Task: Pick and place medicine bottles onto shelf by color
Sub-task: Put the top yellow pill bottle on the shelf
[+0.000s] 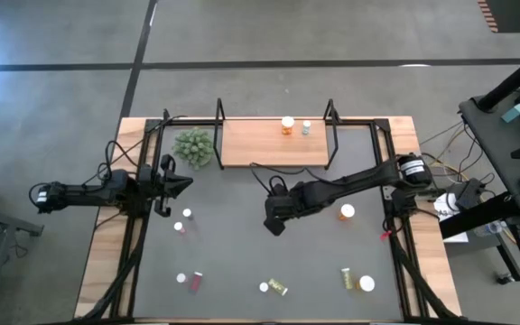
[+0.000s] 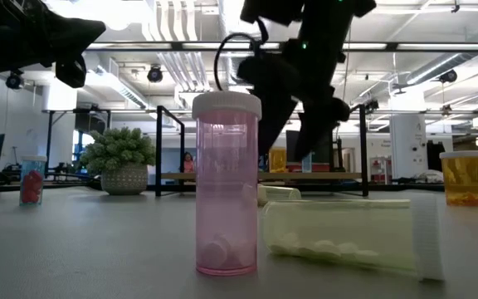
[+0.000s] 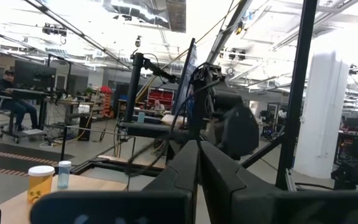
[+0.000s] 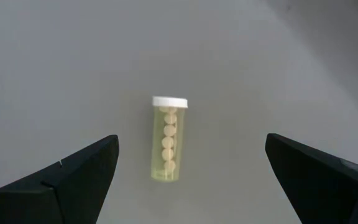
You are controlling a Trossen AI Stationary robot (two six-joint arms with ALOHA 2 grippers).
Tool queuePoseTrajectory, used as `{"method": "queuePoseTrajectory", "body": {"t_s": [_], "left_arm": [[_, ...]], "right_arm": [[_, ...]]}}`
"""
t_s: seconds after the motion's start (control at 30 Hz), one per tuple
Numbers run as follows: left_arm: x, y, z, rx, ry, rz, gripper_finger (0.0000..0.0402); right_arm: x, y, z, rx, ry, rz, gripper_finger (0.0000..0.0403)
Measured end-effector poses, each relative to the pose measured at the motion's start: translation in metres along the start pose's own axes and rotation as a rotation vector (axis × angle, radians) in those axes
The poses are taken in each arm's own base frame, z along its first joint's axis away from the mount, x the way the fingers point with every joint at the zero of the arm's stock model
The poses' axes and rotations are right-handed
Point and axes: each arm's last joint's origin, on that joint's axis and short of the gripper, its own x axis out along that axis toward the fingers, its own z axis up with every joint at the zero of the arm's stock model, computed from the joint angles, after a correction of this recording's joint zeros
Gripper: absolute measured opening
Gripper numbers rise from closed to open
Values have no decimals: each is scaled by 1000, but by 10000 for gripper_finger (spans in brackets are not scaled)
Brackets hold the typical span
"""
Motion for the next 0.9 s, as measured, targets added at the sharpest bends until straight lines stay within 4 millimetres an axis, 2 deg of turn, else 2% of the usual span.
{"method": "queuePoseTrajectory", "body": {"t_s": [0.2, 0.47, 0.9], "left_arm": [[0, 0, 0, 0, 0, 0, 0], [0, 0, 0, 0, 0, 0, 0], [0, 0, 0, 0, 1, 0, 0]], "right_arm": [[15, 1, -3, 65, 33, -24, 396], [28, 2, -6, 60, 53, -46, 395], [30, 3, -6, 44, 49, -41, 381]]}}
